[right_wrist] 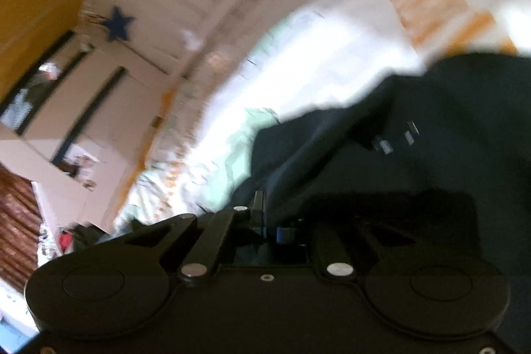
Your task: Fold large clothes
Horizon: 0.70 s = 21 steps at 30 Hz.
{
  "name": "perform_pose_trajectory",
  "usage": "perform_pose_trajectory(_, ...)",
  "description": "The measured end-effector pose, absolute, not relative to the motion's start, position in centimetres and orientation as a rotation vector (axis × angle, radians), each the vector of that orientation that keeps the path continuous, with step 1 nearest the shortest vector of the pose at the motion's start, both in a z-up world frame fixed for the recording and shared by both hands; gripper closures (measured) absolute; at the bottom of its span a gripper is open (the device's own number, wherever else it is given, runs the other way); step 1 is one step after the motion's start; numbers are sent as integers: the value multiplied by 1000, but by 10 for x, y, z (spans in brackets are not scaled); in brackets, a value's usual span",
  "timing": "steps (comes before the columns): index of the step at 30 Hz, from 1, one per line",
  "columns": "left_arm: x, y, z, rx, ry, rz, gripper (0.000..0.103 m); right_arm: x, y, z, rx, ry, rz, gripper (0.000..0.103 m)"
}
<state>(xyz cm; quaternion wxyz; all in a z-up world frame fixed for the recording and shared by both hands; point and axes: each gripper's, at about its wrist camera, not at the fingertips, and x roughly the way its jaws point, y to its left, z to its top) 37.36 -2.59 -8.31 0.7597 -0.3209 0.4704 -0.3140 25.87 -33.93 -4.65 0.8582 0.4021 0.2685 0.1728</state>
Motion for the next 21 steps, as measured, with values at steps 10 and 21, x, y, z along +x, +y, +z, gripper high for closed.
perform_pose_trajectory(10,385,-47,-97,-761,1028,-656,13,257,-362,-71,850,630,312,88)
perform_pose_trajectory(21,378,-44,-98,-758,1047,-681,48,246,-365,-93,844,684,274,42)
